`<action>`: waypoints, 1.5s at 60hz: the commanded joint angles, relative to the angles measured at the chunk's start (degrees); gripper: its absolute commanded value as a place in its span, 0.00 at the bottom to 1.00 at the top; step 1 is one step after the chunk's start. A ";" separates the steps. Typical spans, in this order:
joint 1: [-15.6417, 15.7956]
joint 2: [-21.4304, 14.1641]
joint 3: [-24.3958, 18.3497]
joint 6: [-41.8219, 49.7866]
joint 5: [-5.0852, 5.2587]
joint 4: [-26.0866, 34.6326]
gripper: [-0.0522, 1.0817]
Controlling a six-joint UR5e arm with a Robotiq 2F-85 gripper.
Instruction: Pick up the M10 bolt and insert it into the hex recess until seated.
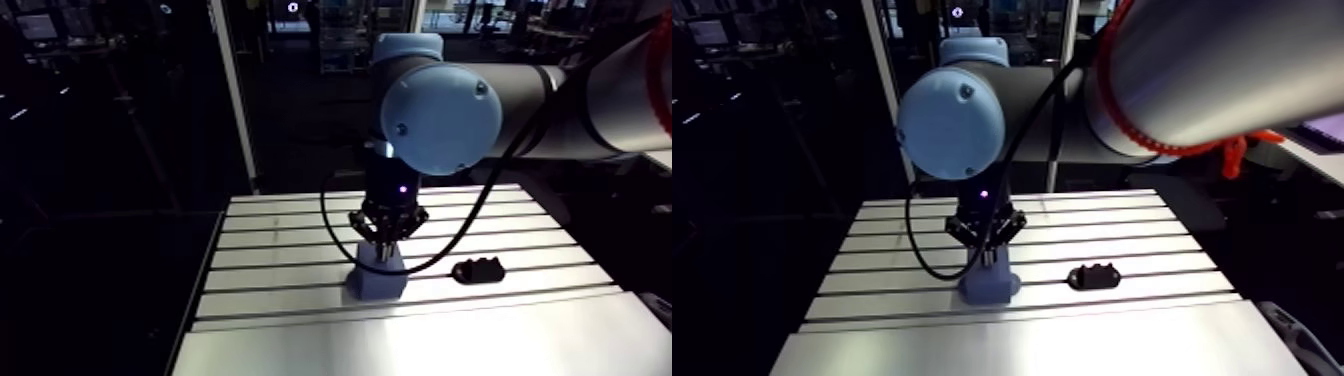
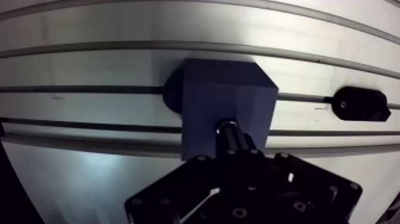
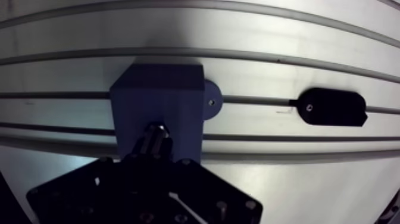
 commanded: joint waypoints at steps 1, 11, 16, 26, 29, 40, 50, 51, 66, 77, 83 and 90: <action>0.00 0.07 0.12 0.03 0.00 -0.08 1.00; 0.00 0.07 0.21 0.10 0.00 -0.08 1.00; -0.08 0.07 0.29 0.10 0.00 -0.23 1.00; 0.00 0.23 0.38 -0.07 0.09 -1.98 1.00; 0.00 0.49 0.47 -0.07 0.09 -2.02 1.00; -0.08 0.92 0.47 -0.07 0.09 -2.10 1.00; 0.00 0.95 0.47 -0.07 0.09 -2.10 1.00; 0.00 0.95 0.47 -0.07 0.09 -2.10 1.00; 0.00 0.95 0.22 -0.07 0.09 -2.03 1.00; -0.08 0.79 -0.57 -0.75 0.44 -1.50 1.00; 0.08 0.37 -1.59 -0.77 0.42 0.22 1.00; 0.16 0.00 -2.55 -0.77 0.44 2.27 1.00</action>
